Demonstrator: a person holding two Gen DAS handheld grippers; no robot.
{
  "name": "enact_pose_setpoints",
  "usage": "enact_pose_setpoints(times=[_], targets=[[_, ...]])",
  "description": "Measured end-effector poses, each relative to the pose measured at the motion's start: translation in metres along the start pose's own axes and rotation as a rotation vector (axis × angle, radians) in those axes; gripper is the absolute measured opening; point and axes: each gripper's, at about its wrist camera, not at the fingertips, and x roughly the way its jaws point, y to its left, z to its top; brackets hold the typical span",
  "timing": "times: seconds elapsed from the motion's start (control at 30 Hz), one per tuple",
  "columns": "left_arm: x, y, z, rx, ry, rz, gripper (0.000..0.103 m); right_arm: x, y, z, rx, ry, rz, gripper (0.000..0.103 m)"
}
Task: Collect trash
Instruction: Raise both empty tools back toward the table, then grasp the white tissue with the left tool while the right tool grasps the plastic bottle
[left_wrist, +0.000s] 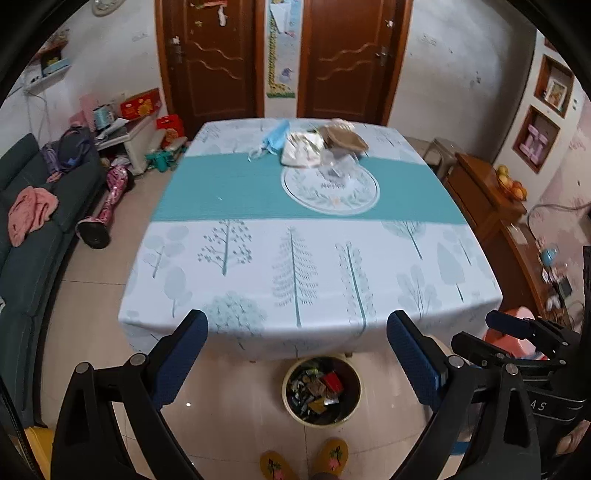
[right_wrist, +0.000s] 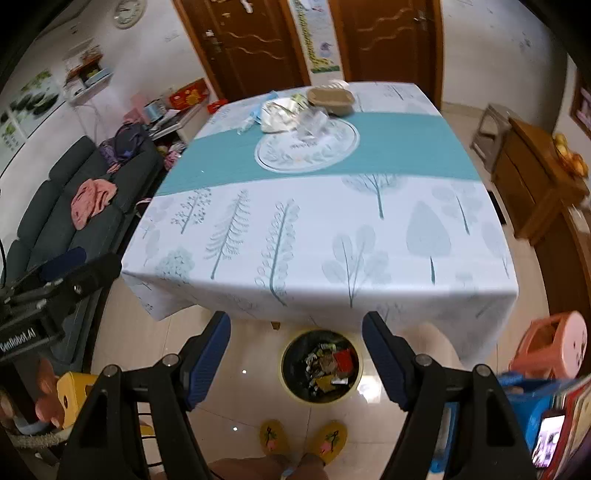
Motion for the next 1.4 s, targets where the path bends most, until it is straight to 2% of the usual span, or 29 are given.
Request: enact_pose_setpoints(times=[0.37, 0.67, 0.77, 0.9, 1.03, 1.27, 1.4], targets=[[-0.005, -0.005, 0.034, -0.049, -0.02, 0.031, 0.097, 0.003, -0.005, 0.054, -0.089, -0.022, 0.033, 0.074], [0.028, 0.002, 0.097, -0.05, -0.022, 0.005, 0.097, 0.018, -0.002, 0.118, -0.094, -0.07, 0.051, 0.073], [0.052, 0.005, 0.125, -0.048, -0.013, -0.007, 0.097, 0.031, -0.004, 0.146, -0.086, -0.066, 0.052, 0.065], [0.096, 0.01, 0.168, -0.014, 0.021, -0.027, 0.097, 0.055, -0.013, 0.184, -0.047, -0.055, 0.039, 0.064], [0.154, 0.017, 0.211, 0.03, 0.099, -0.059, 0.097, 0.095, -0.025, 0.226, -0.006, -0.018, 0.025, 0.064], [0.241, 0.024, 0.253, 0.075, 0.205, -0.117, 0.097, 0.182, -0.039, 0.282, 0.014, 0.08, -0.004, 0.064], [0.283, 0.023, 0.267, 0.075, 0.257, -0.151, 0.096, 0.22, -0.044, 0.295, 0.0, 0.134, -0.024, 0.063]])
